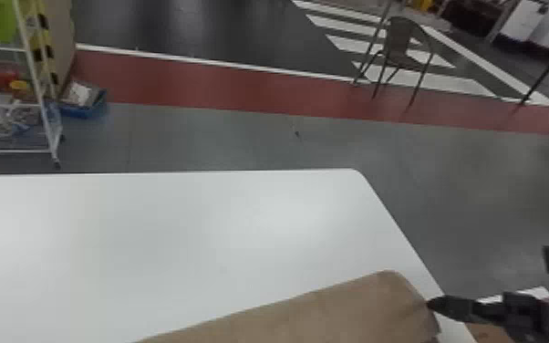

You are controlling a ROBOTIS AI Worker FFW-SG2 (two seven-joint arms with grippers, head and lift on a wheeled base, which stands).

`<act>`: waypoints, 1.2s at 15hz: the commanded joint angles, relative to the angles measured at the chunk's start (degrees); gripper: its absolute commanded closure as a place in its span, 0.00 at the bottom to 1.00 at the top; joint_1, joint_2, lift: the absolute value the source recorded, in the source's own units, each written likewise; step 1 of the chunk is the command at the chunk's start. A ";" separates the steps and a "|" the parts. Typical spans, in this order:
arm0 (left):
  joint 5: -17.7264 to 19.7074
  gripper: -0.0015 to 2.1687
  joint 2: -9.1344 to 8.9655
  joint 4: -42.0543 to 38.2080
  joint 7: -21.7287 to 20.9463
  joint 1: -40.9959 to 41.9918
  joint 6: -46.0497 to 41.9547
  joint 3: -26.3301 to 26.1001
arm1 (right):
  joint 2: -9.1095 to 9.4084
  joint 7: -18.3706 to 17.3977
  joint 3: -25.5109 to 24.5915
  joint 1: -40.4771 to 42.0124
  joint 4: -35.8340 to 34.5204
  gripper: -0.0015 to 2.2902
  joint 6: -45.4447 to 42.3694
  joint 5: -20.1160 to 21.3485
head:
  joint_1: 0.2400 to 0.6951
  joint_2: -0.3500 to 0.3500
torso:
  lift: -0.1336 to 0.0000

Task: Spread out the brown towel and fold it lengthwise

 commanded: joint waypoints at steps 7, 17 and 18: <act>-3.32 0.57 -0.10 3.96 -0.57 -2.36 -1.96 0.67 | -1.19 0.19 0.92 -1.68 4.02 0.54 0.12 1.77 | 1.00 0.00 | 0.09; -5.61 0.01 -0.62 1.67 -0.57 -3.06 3.67 4.01 | -1.28 0.19 1.19 -1.95 4.46 0.54 0.12 2.47 | 1.00 0.00 | 0.09; -6.14 0.01 -0.54 0.71 -0.57 -2.45 4.55 4.98 | -1.28 0.19 1.01 -1.95 4.46 0.53 0.12 2.47 | 1.00 0.00 | 0.09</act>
